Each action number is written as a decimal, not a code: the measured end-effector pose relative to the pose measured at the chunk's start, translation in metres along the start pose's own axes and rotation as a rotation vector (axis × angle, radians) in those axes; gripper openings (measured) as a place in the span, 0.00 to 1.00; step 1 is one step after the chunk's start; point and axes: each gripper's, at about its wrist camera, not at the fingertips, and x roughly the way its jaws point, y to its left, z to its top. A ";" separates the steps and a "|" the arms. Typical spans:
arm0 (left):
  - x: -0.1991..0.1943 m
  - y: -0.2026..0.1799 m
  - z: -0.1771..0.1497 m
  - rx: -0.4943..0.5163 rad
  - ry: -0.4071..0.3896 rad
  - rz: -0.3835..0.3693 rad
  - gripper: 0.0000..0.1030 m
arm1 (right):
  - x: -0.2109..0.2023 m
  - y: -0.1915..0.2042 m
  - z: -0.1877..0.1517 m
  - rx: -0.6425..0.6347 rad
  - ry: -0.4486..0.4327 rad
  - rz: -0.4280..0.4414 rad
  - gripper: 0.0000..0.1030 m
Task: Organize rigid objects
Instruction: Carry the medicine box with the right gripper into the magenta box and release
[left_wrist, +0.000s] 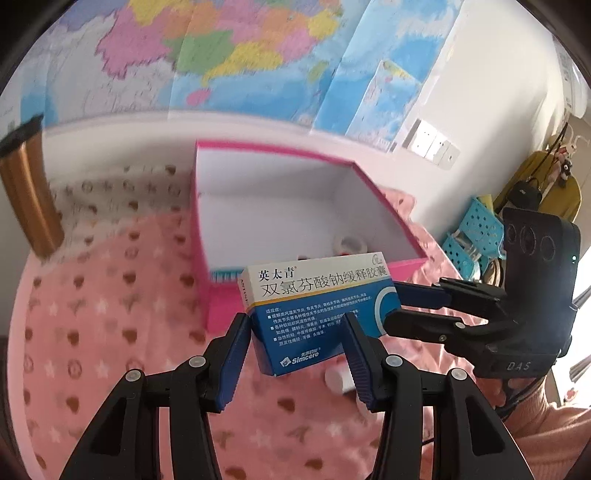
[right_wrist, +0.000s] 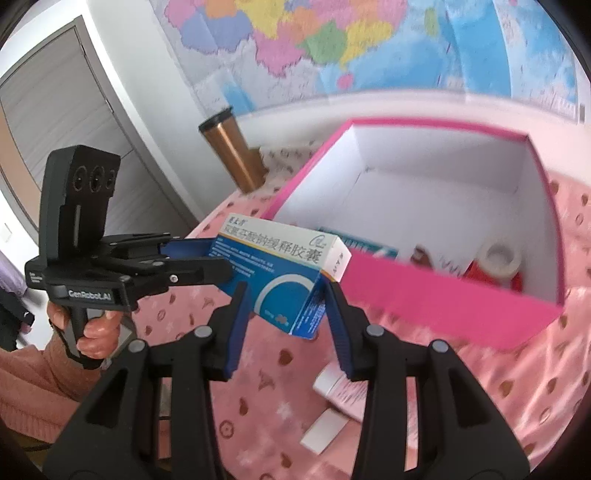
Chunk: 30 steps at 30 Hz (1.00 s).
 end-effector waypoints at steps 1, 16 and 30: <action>0.001 -0.001 0.004 0.003 -0.004 0.005 0.49 | -0.002 -0.001 0.003 0.000 -0.010 -0.001 0.43; 0.038 -0.001 0.063 0.007 0.006 0.062 0.49 | 0.006 -0.035 0.045 0.034 -0.048 -0.038 0.43; 0.084 0.018 0.057 -0.047 0.132 0.118 0.49 | 0.052 -0.078 0.045 0.169 0.059 0.034 0.43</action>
